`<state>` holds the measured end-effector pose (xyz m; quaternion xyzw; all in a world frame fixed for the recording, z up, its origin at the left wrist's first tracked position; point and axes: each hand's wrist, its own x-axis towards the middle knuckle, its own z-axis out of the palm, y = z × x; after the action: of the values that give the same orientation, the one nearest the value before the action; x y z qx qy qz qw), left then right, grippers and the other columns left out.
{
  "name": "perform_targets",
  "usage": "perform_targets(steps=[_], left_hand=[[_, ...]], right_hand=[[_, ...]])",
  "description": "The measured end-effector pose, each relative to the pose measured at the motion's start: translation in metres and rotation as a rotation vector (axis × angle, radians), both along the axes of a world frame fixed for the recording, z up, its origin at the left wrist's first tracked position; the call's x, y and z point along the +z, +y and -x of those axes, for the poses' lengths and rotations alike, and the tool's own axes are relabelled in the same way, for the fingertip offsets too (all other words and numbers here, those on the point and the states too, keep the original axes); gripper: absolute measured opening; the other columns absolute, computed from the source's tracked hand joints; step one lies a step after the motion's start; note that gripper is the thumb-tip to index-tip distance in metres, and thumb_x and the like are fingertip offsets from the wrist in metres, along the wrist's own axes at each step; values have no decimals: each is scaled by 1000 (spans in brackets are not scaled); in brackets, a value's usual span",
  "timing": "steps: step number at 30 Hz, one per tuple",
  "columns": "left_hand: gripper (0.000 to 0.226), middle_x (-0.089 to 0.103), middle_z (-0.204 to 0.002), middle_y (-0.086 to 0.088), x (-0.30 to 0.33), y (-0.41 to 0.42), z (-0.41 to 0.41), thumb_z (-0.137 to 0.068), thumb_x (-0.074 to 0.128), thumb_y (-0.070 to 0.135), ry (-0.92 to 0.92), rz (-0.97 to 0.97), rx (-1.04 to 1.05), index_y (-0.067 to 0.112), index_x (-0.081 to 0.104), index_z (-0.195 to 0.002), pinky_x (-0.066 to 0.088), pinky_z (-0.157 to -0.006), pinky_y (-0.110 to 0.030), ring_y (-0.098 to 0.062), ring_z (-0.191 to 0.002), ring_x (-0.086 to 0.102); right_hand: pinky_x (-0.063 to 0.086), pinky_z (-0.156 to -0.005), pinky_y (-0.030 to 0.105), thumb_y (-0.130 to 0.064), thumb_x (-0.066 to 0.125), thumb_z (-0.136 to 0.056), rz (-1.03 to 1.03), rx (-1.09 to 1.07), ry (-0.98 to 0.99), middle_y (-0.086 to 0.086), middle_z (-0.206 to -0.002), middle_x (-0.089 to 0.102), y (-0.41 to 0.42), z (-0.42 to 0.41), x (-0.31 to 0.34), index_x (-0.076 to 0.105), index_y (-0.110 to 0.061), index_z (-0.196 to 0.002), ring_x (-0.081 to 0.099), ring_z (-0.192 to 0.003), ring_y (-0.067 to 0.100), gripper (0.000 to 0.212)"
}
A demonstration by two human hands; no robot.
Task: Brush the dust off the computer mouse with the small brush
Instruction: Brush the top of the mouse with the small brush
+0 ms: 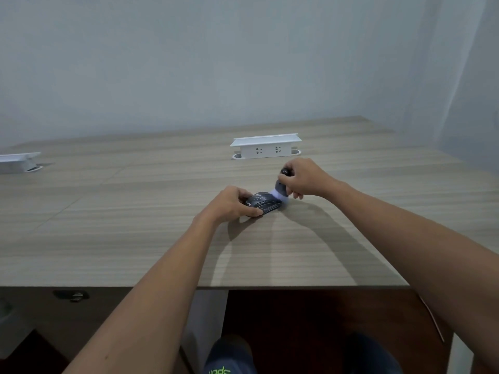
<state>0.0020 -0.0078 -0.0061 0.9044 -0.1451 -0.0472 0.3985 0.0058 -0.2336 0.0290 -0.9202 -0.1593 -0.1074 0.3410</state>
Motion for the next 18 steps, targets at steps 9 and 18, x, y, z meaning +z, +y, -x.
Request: perform_targets(steps=[9, 18], left_hand=[[40, 80, -99, -8, 2, -1, -1, -74, 86, 22, 0, -33, -10, 10, 77, -111, 54, -97, -43, -25, -96, 74], [40, 80, -97, -5, 2, -1, 1, -74, 87, 23, 2, -5, -10, 13, 77, -112, 56, -93, -37, -15, -84, 72]], right_hand=[[51, -42, 24, -12, 56, -93, -119, 77, 23, 13, -63, 73, 6, 1, 3, 68, -1, -78, 64, -42, 14, 22], [48, -37, 19, -8, 54, -97, 39, -18, 24, 23, -70, 74, 1, -5, -5, 67, 9, -82, 62, -39, 14, 26]])
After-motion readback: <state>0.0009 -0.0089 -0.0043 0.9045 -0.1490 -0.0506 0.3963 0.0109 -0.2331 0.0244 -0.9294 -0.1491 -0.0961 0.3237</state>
